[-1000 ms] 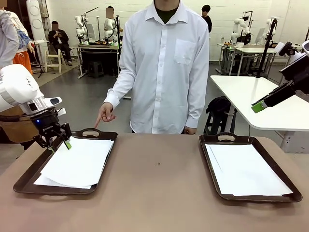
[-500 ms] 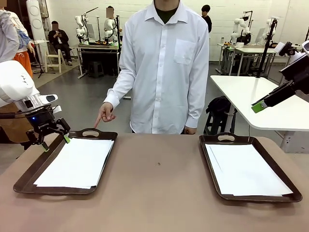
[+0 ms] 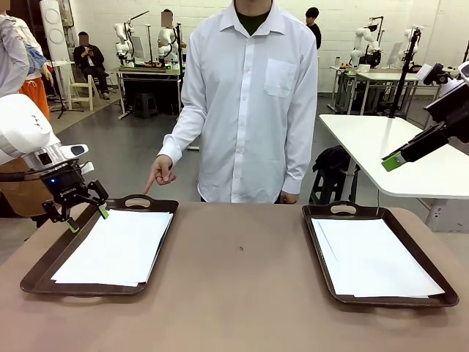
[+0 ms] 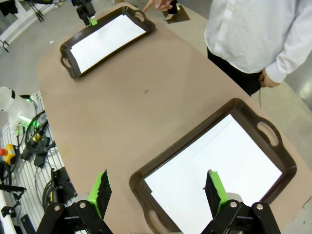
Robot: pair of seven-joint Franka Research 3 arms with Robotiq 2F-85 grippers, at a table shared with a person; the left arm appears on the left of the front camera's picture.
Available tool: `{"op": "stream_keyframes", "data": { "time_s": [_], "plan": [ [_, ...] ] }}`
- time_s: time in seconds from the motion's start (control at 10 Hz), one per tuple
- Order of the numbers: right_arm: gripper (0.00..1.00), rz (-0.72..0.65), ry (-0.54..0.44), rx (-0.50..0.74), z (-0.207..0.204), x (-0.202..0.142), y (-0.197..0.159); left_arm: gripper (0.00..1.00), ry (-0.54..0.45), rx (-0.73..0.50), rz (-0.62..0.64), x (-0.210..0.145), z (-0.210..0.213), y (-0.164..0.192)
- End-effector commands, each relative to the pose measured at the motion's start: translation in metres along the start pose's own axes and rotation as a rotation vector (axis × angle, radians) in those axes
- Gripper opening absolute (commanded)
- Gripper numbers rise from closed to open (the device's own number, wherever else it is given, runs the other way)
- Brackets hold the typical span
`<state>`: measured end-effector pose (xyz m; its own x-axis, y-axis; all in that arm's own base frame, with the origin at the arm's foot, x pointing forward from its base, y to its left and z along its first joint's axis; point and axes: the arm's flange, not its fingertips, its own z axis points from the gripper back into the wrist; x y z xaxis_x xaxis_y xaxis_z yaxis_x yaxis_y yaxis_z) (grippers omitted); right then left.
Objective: Sort the A4 documents.
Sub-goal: Place the A4 Paper in the designated Handle tray.
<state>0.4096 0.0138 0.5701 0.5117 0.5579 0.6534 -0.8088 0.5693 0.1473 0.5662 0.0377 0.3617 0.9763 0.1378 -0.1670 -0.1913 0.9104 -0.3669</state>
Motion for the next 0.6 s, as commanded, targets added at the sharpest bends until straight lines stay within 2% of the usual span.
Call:
{"op": "stream_keyframes", "data": {
  "time_s": [0.0,0.5],
  "plan": [
    [1.00,0.003,-0.023,0.023,-0.0011,0.0001,-0.0013,0.93,-0.012,0.020,-0.011,0.0015,0.0029,0.0017],
    [1.00,0.003,-0.023,0.023,-0.0011,0.0001,-0.0013,0.93,-0.012,0.020,-0.011,0.0015,0.0029,0.0017]
  ]
}}
